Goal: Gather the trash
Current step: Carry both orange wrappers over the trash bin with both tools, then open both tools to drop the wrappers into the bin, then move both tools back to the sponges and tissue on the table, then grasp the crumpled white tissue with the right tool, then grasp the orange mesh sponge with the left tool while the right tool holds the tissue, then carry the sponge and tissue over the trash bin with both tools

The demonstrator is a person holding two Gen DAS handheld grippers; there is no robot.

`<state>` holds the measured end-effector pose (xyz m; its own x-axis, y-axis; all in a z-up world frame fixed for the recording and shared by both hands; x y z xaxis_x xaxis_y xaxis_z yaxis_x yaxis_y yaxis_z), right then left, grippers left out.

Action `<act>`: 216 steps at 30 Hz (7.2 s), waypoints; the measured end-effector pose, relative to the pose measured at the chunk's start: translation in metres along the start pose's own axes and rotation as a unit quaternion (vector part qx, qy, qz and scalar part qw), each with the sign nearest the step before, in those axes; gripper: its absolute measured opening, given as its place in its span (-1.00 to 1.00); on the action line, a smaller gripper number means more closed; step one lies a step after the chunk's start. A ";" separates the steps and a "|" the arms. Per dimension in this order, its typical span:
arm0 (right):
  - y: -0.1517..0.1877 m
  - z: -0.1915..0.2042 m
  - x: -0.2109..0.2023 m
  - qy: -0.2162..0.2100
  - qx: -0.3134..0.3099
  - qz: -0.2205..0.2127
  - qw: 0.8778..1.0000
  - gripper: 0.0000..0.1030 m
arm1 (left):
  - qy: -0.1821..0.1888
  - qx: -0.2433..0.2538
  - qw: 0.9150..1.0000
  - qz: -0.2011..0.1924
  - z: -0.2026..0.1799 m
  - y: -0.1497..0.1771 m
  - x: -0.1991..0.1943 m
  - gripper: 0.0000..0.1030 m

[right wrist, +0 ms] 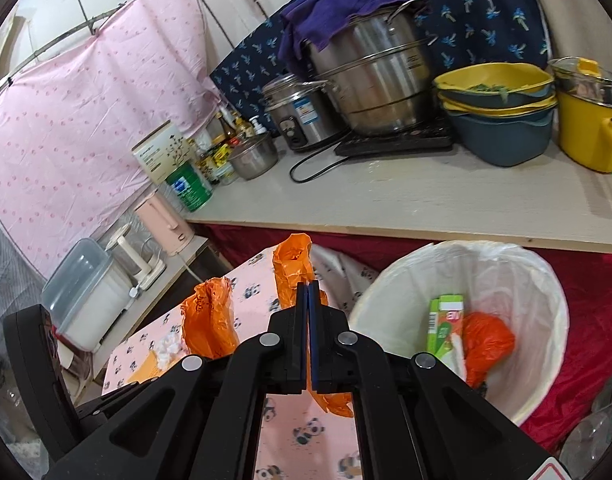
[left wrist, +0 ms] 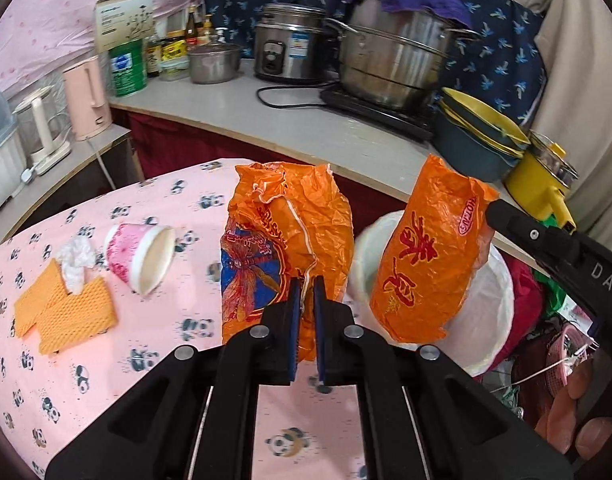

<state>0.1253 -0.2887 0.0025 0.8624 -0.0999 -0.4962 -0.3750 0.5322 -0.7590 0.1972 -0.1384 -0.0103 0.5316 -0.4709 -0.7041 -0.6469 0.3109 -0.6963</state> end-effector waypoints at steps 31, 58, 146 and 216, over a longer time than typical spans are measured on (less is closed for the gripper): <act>-0.013 -0.111 -0.032 0.076 0.055 -0.022 0.995 -0.97 | 0.060 0.092 0.993 0.049 -0.131 0.009 0.051 -0.79; -0.010 -0.080 -0.015 0.061 0.029 0.002 0.998 -0.60 | -0.003 0.067 0.998 -0.002 -0.093 0.002 0.026 0.23; 0.180 0.297 0.249 -0.101 -0.231 0.241 0.937 -0.22 | -0.233 -0.250 0.940 0.012 0.374 0.083 -0.019 0.68; 0.186 0.138 0.092 -0.095 -0.147 0.241 0.955 -0.83 | -0.069 -0.148 0.984 0.076 0.189 0.109 0.001 -0.82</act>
<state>0.1817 -0.0828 -0.1267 0.6012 0.2671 -0.7532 -0.7990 0.2168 -0.5609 0.2300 0.0514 -0.1132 0.4719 -0.3143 -0.8238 -0.8450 0.1055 -0.5243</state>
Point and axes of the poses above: each gripper's, at about its wrist camera, not at the fingertips, and x roughly the way its jaws point, z to its left, y to its underside, the point moved 3 cm from there along x, roughly the way its jaws point, and after that the axes turned 1 degree about -z, right-handed, at the moved point
